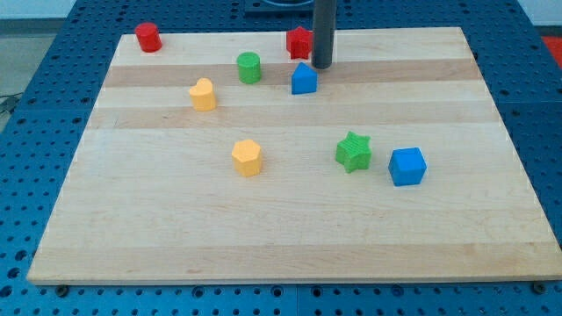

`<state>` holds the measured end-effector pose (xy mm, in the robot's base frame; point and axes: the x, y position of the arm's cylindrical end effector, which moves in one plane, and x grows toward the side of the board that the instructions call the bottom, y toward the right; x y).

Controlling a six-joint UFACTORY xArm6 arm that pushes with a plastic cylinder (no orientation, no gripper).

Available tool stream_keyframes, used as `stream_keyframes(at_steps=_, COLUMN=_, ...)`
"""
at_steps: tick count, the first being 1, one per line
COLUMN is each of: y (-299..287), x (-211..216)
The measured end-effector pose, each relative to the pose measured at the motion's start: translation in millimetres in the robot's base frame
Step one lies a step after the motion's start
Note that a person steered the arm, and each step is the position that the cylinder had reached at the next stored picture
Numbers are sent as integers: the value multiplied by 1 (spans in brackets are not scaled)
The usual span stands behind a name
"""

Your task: Move the red star to the top center of the board

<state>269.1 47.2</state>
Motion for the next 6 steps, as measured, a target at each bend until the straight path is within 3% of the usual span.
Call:
stream_keyframes(at_steps=3, y=-42, x=-13)
stream_keyframes(at_steps=6, y=-42, x=-33)
